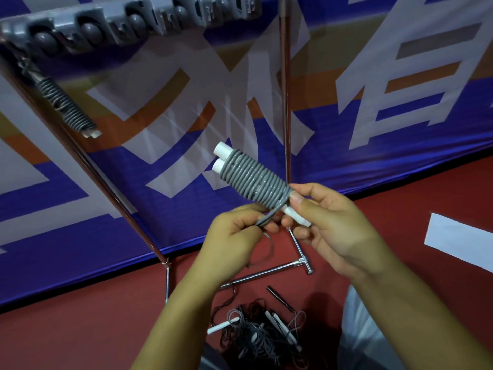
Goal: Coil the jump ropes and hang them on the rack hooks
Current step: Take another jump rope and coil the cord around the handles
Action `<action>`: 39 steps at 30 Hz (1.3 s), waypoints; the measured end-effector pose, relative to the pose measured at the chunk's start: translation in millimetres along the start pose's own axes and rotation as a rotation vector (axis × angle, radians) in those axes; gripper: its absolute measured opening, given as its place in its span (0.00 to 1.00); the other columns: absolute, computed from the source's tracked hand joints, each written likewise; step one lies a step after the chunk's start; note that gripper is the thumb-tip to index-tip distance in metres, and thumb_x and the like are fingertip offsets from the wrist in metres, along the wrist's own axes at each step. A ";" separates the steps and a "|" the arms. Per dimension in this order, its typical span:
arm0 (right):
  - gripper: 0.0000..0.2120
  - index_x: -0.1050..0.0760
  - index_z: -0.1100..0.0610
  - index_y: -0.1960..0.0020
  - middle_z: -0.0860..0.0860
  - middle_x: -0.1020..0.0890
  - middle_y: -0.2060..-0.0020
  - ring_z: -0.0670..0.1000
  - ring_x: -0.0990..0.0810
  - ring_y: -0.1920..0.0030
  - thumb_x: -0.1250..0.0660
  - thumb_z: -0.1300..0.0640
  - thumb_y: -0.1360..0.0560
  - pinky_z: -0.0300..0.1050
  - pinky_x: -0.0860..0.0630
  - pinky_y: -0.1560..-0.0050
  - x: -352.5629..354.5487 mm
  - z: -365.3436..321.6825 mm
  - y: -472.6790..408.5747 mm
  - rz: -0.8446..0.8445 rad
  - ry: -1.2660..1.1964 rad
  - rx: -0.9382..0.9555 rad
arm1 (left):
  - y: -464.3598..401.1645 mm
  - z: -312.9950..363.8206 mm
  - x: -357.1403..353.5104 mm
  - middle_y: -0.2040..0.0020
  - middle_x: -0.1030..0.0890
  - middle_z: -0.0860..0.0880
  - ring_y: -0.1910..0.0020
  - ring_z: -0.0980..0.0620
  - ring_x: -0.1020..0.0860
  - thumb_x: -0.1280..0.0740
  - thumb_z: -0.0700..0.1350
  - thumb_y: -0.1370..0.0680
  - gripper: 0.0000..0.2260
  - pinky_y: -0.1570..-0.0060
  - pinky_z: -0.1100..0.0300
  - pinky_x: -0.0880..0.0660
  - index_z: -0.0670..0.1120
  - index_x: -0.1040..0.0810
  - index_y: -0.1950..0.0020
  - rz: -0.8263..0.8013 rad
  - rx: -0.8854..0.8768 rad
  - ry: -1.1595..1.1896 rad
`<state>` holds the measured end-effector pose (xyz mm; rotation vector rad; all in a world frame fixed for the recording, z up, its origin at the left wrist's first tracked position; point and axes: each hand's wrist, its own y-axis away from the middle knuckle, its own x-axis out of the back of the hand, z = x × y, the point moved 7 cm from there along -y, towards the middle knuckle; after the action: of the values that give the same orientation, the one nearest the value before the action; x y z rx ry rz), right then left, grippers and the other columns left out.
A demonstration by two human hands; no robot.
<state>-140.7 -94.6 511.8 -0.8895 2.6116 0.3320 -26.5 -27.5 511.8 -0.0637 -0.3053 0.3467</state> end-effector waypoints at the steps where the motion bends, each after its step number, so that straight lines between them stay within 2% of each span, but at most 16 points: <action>1: 0.05 0.25 0.59 0.49 0.53 0.20 0.66 0.44 0.23 0.71 0.38 0.63 0.23 0.33 0.32 0.76 0.7 0.8 -1.0 0.007 -0.006 -0.007 | 0.0 0.3 0.9 0.59 0.16 0.51 0.56 0.53 0.19 0.39 0.33 0.32 0.12 0.55 0.63 0.24 0.44 0.17 0.61 0.008 -0.012 -0.035; 3: 0.05 0.24 0.59 0.49 0.54 0.20 0.66 0.44 0.23 0.71 0.38 0.63 0.23 0.33 0.32 0.76 2.4 1.3 -2.7 0.021 -0.012 -0.004 | 2.2 -3.0 -2.3 0.65 0.17 0.47 0.67 0.51 0.20 0.41 0.29 0.30 0.14 0.65 0.64 0.25 0.43 0.18 0.61 -0.027 0.049 0.048; 5: 0.05 0.24 0.59 0.49 0.54 0.20 0.64 0.44 0.23 0.71 0.37 0.63 0.23 0.33 0.32 0.75 2.4 1.7 -3.9 0.022 -0.012 -0.002 | 4.8 -4.5 -7.7 0.71 0.20 0.41 0.79 0.50 0.30 0.43 0.32 0.34 0.14 0.76 0.65 0.34 0.44 0.20 0.66 -0.063 0.116 0.170; 8: 0.06 0.24 0.58 0.48 0.54 0.19 0.63 0.45 0.23 0.69 0.37 0.64 0.23 0.33 0.31 0.74 -0.3 2.8 -4.0 -0.002 -0.001 -0.009 | 5.7 -6.2 -10.9 0.72 0.22 0.37 0.82 0.53 0.39 0.45 0.35 0.40 0.12 0.78 0.67 0.43 0.42 0.22 0.69 -0.099 0.147 0.353; 11: 0.06 0.24 0.58 0.48 0.54 0.19 0.63 0.45 0.22 0.69 0.38 0.64 0.23 0.33 0.30 0.74 -1.2 3.2 -3.9 -0.007 0.004 -0.008 | 6.4 -6.2 -15.1 0.76 0.26 0.38 0.83 0.54 0.42 0.44 0.39 0.33 0.12 0.80 0.67 0.47 0.39 0.21 0.61 -0.213 0.155 0.478; 13: 0.05 0.24 0.58 0.49 0.54 0.19 0.66 0.47 0.23 0.68 0.37 0.64 0.23 0.33 0.31 0.74 -1.6 3.4 -3.6 -0.003 0.006 -0.003 | 6.4 -8.2 -14.3 0.80 0.29 0.43 0.84 0.55 0.41 0.44 0.48 0.26 0.15 0.80 0.66 0.46 0.40 0.21 0.58 -0.207 0.170 0.465; 15: 0.06 0.24 0.58 0.49 0.54 0.20 0.66 0.46 0.23 0.68 0.37 0.64 0.23 0.33 0.31 0.74 -2.5 2.7 -3.0 -0.005 0.017 0.013 | 5.4 -9.9 -13.2 0.82 0.33 0.48 0.84 0.57 0.40 0.42 0.55 0.24 0.18 0.80 0.65 0.44 0.44 0.19 0.60 -0.148 0.179 0.413; 18: 0.07 0.24 0.59 0.47 0.54 0.20 0.63 0.47 0.23 0.67 0.37 0.65 0.23 0.33 0.31 0.73 -3.5 -0.3 -1.6 -0.016 0.057 0.051 | 5.8 -10.8 -14.5 0.83 0.35 0.50 0.83 0.57 0.40 0.39 0.54 0.25 0.16 0.78 0.66 0.40 0.45 0.18 0.62 -0.113 0.187 0.417; 20: 0.08 0.24 0.59 0.46 0.54 0.19 0.63 0.46 0.22 0.67 0.37 0.65 0.23 0.34 0.31 0.73 -3.6 -1.5 -0.7 -0.021 0.095 0.068 | 6.9 -10.4 -13.7 0.80 0.30 0.48 0.82 0.57 0.37 0.37 0.51 0.26 0.13 0.78 0.65 0.39 0.47 0.17 0.63 -0.108 0.186 0.436; 23: 0.07 0.23 0.58 0.47 0.51 0.20 0.66 0.44 0.23 0.69 0.37 0.65 0.23 0.34 0.31 0.74 -3.3 -1.9 0.2 -0.007 0.116 0.084 | 8.0 -7.6 -11.2 0.70 0.20 0.47 0.74 0.56 0.27 0.32 0.48 0.28 0.09 0.69 0.67 0.29 0.46 0.16 0.63 -0.083 0.143 0.446; 25: 0.07 0.23 0.57 0.47 0.50 0.20 0.69 0.44 0.25 0.70 0.36 0.65 0.23 0.34 0.31 0.74 -3.5 -2.6 1.5 0.014 0.111 0.098 | 8.9 -3.3 -5.2 0.68 0.19 0.48 0.69 0.57 0.25 0.31 0.45 0.26 0.07 0.65 0.67 0.27 0.45 0.16 0.63 -0.036 0.081 0.369; 29: 0.06 0.23 0.59 0.49 0.54 0.22 0.68 0.45 0.26 0.71 0.36 0.64 0.23 0.34 0.32 0.76 -6.6 -5.0 6.2 0.040 0.058 0.124 | 13.8 8.9 7.2 0.66 0.18 0.50 0.67 0.58 0.24 0.31 0.47 0.27 0.05 0.64 0.68 0.29 0.48 0.18 0.60 0.053 -0.043 0.179; 32: 0.06 0.23 0.62 0.48 0.55 0.23 0.67 0.44 0.26 0.73 0.37 0.64 0.24 0.33 0.33 0.77 -7.3 -5.1 9.0 0.051 0.009 0.095 | 15.6 13.2 8.5 0.67 0.18 0.53 0.67 0.62 0.23 0.31 0.47 0.31 0.06 0.63 0.71 0.29 0.45 0.19 0.60 0.135 -0.073 0.126; 35: 0.05 0.24 0.62 0.50 0.55 0.23 0.65 0.44 0.25 0.73 0.37 0.64 0.24 0.33 0.34 0.79 -6.8 -5.3 11.3 0.056 0.029 0.094 | 13.0 4.7 16.8 0.67 0.18 0.52 0.65 0.59 0.21 0.27 0.48 0.37 0.08 0.63 0.68 0.26 0.47 0.19 0.62 0.245 -0.036 0.183; 39: 0.06 0.24 0.63 0.51 0.56 0.21 0.64 0.44 0.25 0.73 0.36 0.62 0.26 0.33 0.34 0.79 -7.1 -2.4 14.5 -0.003 0.015 0.031 | 9.4 3.6 16.0 0.67 0.20 0.54 0.66 0.60 0.22 0.21 0.43 0.38 0.16 0.63 0.67 0.26 0.43 0.23 0.57 0.168 -0.035 0.223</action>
<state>-145.2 -80.3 518.4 -0.8886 2.6222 0.2848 -16.3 -13.1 518.7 -0.1615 -0.0851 0.4967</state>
